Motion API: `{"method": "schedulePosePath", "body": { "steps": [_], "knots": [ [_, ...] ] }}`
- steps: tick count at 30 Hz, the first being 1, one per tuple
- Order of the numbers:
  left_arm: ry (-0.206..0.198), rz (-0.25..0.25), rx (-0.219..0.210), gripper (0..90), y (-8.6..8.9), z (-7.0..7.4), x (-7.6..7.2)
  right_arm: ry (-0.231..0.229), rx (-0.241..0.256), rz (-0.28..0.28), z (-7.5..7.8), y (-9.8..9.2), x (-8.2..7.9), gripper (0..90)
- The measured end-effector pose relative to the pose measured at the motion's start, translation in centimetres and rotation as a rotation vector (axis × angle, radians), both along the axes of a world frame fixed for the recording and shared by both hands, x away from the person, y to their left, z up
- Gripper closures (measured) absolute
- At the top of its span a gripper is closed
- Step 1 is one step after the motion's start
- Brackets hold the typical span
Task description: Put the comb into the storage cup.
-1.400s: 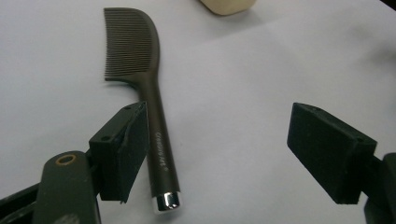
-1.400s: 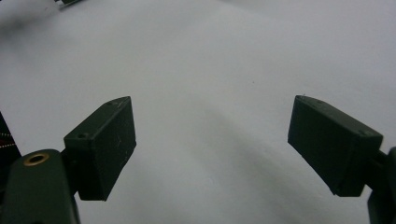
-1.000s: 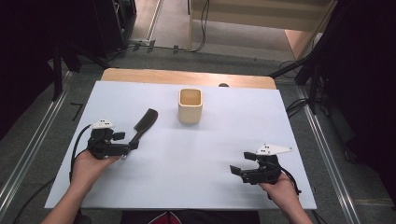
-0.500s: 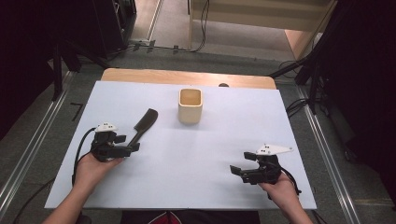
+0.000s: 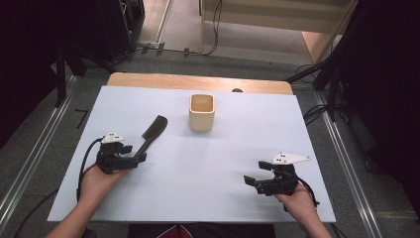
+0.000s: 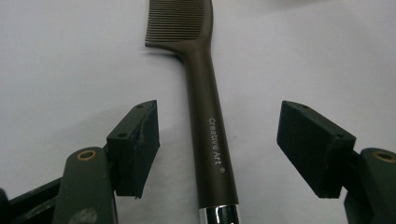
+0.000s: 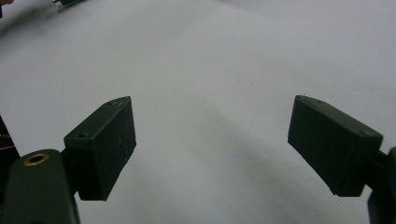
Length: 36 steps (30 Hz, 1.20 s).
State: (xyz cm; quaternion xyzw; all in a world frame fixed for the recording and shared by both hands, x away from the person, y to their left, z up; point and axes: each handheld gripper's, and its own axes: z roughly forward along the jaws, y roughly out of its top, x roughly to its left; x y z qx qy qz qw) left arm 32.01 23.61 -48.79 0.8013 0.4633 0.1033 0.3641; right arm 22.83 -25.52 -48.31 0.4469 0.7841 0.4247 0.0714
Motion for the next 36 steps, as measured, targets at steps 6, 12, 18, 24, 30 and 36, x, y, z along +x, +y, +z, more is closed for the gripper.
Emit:
{"method": "schedulePosePath", "body": {
  "steps": [6,12,18,24,30,36],
  "knots": [
    [0.014,0.001,0.033,31.8,-0.2,-0.6,-0.1,-0.002,-0.001,0.009,0.0,0.3,0.3,13.6],
    [-0.050,-0.003,0.079,35.4,-0.6,-1.1,-0.7,-0.005,-0.003,0.021,0.0,0.7,0.6,13.6],
    [-0.122,0.020,0.118,39.1,-1.0,-1.7,-1.5,-0.005,-0.005,0.034,0.0,0.9,0.8,13.6],
    [-0.139,0.053,0.134,43.0,-1.3,-1.8,-1.7,-0.001,-0.005,0.037,0.0,1.1,0.9,13.6],
    [-0.139,0.078,0.136,47.0,-1.5,-1.8,-1.7,-0.005,-0.005,0.038,0.0,1.0,0.9,13.6],
    [-0.137,0.086,0.143,51.8,-1.6,-1.7,-1.8,-0.008,0.001,0.038,0.0,1.0,0.9,13.6]
  ]
}}
